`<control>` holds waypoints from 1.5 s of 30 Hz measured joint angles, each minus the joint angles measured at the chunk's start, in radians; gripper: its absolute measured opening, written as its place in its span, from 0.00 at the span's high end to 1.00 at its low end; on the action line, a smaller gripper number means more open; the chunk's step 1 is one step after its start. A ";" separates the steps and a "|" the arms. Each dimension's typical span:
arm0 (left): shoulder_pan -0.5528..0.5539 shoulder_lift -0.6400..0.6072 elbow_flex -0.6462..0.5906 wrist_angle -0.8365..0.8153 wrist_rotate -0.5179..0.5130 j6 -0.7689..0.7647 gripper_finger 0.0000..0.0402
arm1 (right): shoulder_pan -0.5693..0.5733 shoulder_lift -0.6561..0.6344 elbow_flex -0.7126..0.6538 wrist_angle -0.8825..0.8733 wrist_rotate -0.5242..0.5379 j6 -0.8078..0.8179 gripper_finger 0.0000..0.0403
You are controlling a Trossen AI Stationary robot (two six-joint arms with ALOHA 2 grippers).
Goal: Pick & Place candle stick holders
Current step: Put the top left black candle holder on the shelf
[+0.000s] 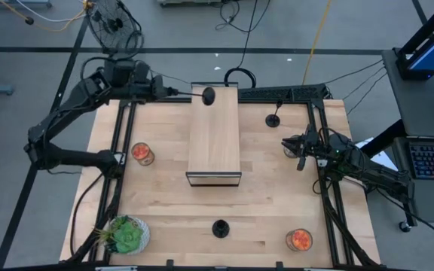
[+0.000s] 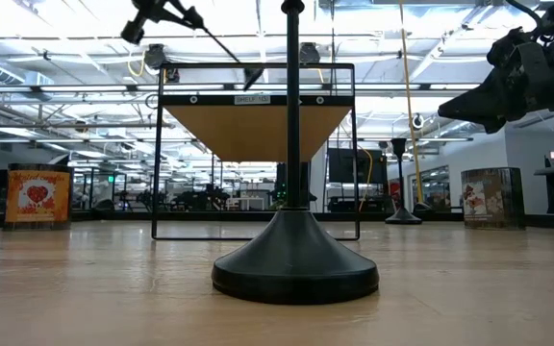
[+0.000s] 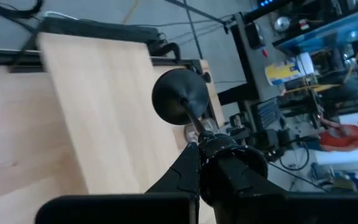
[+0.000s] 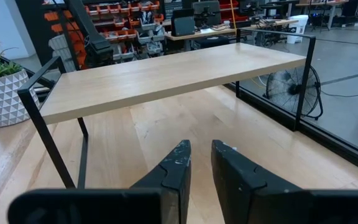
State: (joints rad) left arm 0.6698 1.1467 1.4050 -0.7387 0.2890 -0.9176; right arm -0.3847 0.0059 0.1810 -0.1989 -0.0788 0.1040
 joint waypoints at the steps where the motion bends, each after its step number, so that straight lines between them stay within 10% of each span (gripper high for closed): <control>1: -0.002 0.016 0.008 0.001 0.000 0.002 0.97 | 0.000 0.000 0.000 0.000 0.000 0.000 0.86; 8: -0.004 0.199 0.217 -0.029 -0.002 0.146 0.97 | 0.000 0.000 0.000 0.042 0.000 0.000 0.86; 23: 0.006 0.639 0.887 -0.650 -0.172 0.356 0.97 | 0.000 0.000 0.000 0.106 0.007 0.000 0.86; 45: 0.059 0.732 0.950 -0.758 -0.140 0.357 0.97 | 0.000 0.000 0.000 0.120 0.004 0.000 0.86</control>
State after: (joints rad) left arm 0.7288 1.8786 2.3554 -1.4971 0.1490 -0.5606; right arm -0.3845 0.0059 0.1812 -0.0788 -0.0746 0.1040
